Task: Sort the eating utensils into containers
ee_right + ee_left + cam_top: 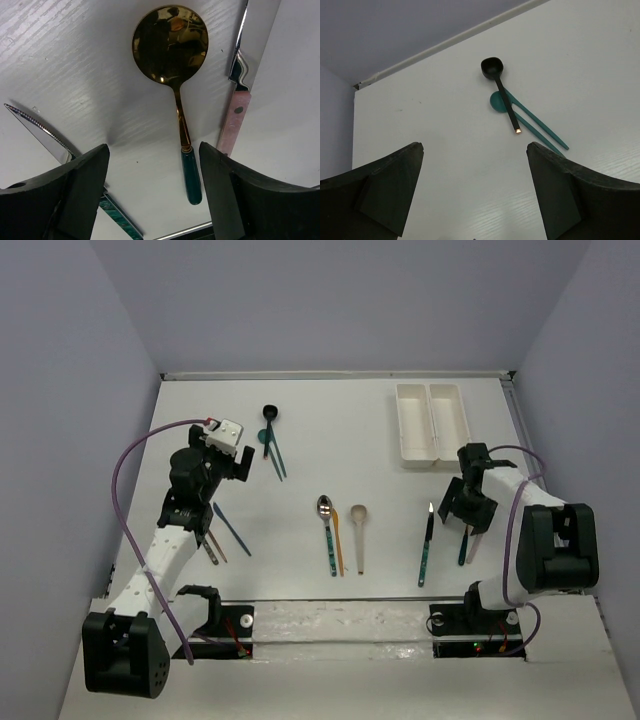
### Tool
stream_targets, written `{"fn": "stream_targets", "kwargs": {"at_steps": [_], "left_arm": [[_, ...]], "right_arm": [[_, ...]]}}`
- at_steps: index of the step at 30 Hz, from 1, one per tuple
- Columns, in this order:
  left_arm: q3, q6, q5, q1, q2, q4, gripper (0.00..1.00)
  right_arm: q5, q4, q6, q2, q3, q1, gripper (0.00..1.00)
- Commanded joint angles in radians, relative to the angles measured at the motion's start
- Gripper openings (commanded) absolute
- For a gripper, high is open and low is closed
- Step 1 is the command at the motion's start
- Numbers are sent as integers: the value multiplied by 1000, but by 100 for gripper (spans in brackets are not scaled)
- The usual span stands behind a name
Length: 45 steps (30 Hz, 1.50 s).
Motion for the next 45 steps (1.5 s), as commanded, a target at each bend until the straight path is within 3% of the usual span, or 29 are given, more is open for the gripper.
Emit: {"fn": "stream_targets", "kwargs": {"at_steps": [1,5,9,13,17,21,27,45], "left_arm": [[-6,12,7,-3,-14,14,98],[0,12,6,-3,-13,14,99],[-3,15,0,-1,-13,16,99],[-4,19,-14,-1,-14,22,99],[-3,20,-25,0,-19,24,99],[-6,22,-33,-1,-22,25,99],[-9,26,-39,0,-19,30,99],[-9,35,-65,5,-19,30,99]], "right_arm": [[-6,-12,29,-16,2,-14,77],[-30,2,25,28,-2,-14,72],[-71,26,17,22,-21,-14,51],[-102,34,6,15,-22,-14,49],[-135,46,-12,27,-27,-14,38],[-140,52,-21,19,-27,-14,20],[-138,59,-29,-4,-28,-14,0],[-89,-81,-41,-304,86,-14,0]]}}
